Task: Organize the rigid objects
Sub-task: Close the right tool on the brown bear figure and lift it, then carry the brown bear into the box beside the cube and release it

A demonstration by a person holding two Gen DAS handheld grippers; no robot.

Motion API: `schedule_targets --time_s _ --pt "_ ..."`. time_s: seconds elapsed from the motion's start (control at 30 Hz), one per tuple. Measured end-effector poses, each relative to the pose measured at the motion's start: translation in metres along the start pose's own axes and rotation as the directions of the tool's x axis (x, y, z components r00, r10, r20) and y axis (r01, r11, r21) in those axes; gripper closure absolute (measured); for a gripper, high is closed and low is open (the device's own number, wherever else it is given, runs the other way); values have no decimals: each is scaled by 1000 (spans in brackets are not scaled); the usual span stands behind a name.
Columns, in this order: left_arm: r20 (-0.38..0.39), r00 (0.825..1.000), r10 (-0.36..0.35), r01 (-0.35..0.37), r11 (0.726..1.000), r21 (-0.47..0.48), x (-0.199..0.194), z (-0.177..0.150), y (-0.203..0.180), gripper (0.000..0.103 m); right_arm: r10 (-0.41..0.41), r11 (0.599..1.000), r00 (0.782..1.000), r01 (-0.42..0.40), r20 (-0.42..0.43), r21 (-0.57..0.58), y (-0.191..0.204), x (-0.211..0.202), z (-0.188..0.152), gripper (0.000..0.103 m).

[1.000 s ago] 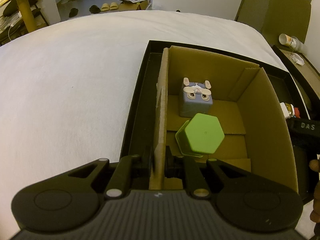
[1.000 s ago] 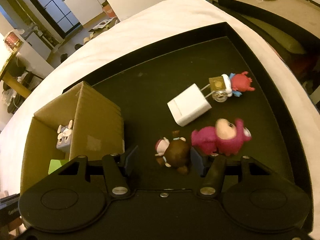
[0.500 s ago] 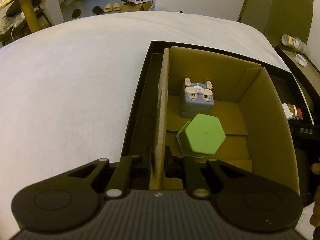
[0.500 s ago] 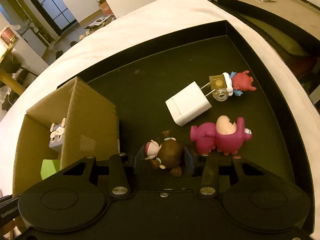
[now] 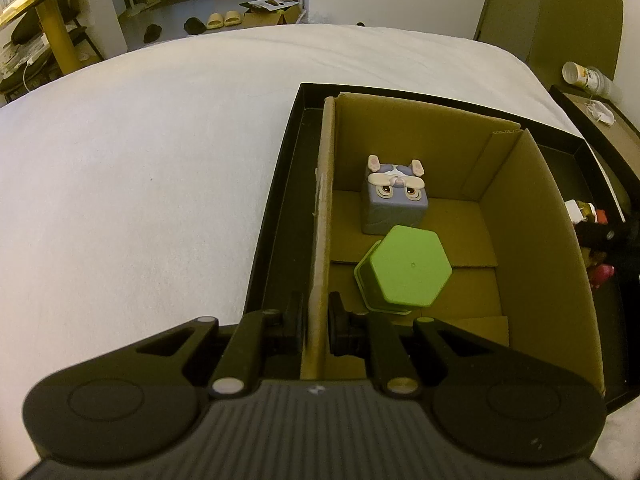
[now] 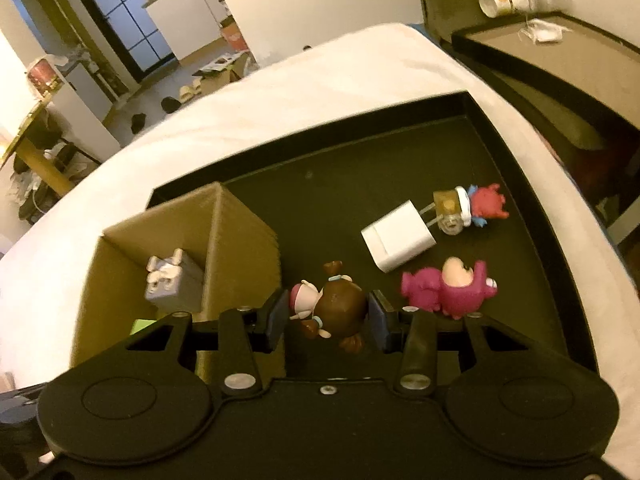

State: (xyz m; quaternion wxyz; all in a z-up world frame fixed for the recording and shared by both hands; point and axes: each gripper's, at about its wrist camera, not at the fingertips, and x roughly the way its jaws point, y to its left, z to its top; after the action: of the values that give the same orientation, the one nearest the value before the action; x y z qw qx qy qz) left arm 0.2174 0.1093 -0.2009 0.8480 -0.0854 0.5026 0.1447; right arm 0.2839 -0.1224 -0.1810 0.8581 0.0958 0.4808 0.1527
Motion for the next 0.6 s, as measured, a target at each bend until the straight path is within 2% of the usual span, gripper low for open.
schedule_targets --time_s 0.6 --pt "2 1000 -11 11 1000 1 1 -1 1 92 72 995 996 -69 45 -75 49 -21 15 60"
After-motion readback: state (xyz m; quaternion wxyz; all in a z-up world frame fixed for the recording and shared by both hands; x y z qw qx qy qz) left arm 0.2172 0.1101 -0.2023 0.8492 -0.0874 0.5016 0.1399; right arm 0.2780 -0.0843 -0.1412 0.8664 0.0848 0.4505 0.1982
